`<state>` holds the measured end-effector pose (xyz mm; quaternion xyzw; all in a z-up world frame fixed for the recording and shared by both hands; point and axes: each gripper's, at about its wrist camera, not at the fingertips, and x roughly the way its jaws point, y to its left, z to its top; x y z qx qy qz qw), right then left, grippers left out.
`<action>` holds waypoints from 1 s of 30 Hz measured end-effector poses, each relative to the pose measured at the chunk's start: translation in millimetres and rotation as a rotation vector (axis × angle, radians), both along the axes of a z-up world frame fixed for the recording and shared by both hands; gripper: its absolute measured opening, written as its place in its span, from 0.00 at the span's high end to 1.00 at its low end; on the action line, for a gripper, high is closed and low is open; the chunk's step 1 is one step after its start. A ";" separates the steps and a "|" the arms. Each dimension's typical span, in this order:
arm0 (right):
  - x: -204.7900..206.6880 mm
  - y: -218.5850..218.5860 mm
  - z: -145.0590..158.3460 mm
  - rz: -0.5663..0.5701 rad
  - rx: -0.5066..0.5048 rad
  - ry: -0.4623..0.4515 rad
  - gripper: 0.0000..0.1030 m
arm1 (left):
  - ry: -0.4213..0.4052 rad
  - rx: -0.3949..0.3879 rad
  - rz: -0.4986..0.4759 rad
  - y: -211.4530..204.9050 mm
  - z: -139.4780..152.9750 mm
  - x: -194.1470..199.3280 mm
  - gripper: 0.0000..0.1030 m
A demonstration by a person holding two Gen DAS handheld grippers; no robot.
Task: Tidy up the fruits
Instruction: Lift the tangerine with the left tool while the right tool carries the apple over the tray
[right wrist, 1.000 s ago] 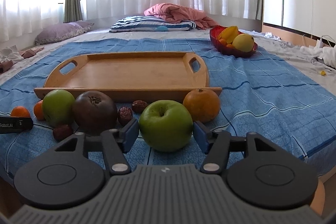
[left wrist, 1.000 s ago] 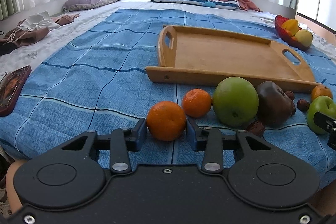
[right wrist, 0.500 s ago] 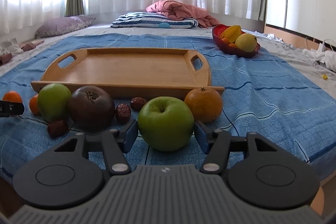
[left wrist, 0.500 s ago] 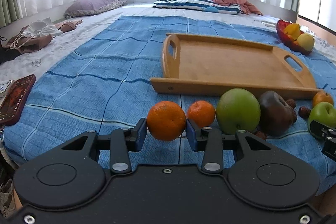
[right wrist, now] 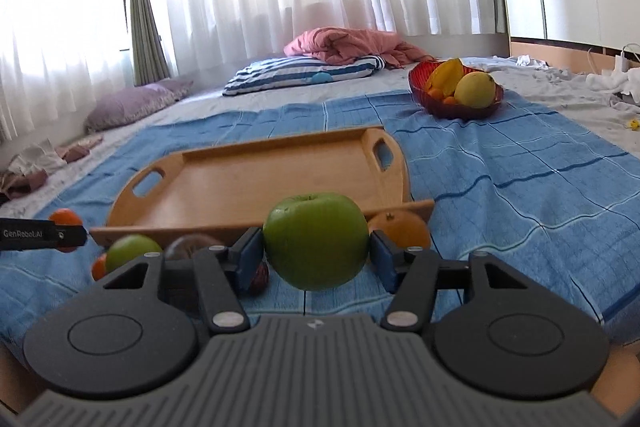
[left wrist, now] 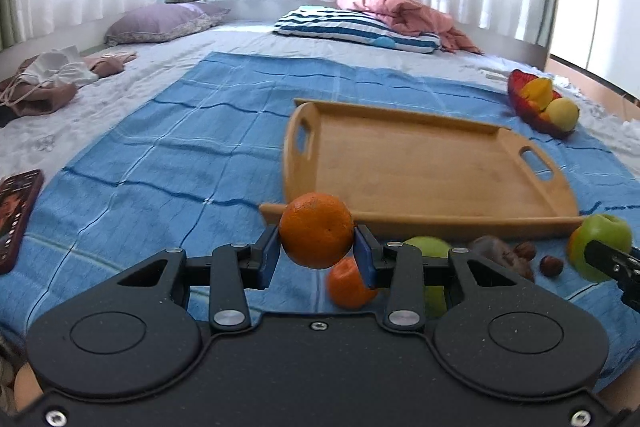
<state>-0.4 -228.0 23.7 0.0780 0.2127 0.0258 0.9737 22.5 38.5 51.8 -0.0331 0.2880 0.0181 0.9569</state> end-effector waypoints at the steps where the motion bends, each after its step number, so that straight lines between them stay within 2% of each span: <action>1: 1.9 -1.0 0.8 -0.004 0.001 0.003 0.41 | -0.002 0.003 -0.006 -1.2 1.4 1.3 0.63; 5: 6.0 -6.9 4.0 -0.004 0.023 0.007 0.41 | -0.009 0.018 -0.028 -6.2 5.0 6.1 0.63; 10: 11.8 -16.7 12.2 0.004 0.055 -0.023 0.41 | 0.000 -0.008 -0.056 -8.7 7.8 18.1 0.63; 16: 40.6 -38.1 22.9 -0.016 0.118 -0.026 0.41 | -0.002 -0.023 -0.076 -13.7 13.3 39.5 0.64; 22: 79.0 -50.9 20.5 -0.003 0.141 0.038 0.41 | 0.048 -0.069 -0.096 -13.6 11.2 76.5 0.64; 30: 113.9 -48.6 7.7 0.006 0.084 0.107 0.41 | 0.118 -0.064 -0.108 -20.2 -5.0 120.4 0.64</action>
